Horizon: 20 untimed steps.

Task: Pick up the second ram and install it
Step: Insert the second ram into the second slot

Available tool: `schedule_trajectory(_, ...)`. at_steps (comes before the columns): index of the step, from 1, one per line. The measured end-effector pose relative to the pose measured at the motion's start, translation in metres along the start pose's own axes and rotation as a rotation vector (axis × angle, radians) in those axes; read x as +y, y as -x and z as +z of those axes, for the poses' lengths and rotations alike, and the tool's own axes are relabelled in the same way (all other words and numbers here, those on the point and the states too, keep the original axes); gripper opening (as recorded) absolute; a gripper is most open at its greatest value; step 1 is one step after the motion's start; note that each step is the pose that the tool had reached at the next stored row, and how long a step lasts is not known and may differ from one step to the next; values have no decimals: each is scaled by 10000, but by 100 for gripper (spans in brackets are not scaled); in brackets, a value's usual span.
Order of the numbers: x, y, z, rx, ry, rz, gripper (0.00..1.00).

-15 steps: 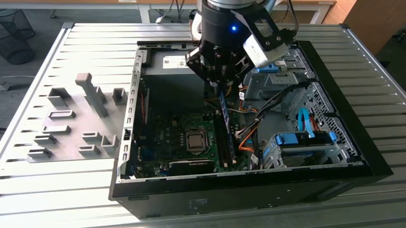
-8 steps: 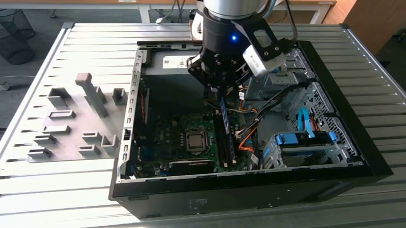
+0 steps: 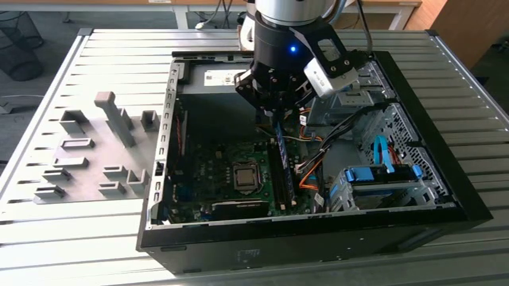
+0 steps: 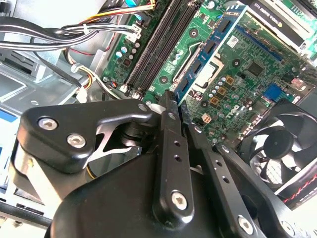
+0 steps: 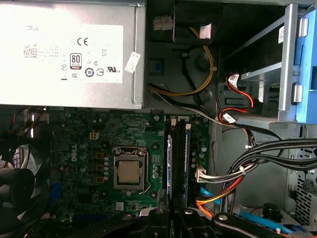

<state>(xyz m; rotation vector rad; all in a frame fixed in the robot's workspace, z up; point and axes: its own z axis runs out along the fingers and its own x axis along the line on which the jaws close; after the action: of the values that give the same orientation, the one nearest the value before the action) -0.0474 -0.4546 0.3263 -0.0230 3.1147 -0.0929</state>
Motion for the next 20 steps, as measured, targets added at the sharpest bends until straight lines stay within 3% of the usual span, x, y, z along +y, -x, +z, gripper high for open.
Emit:
schedule_trajectory(8, -20, 0, 36, 0, 0, 0, 14)
schedule_trajectory(15, -14, 61, 156, 2, 3, 34, 14)
schedule_trajectory(20, -10, 66, 285, 4, 2, 58, 14)
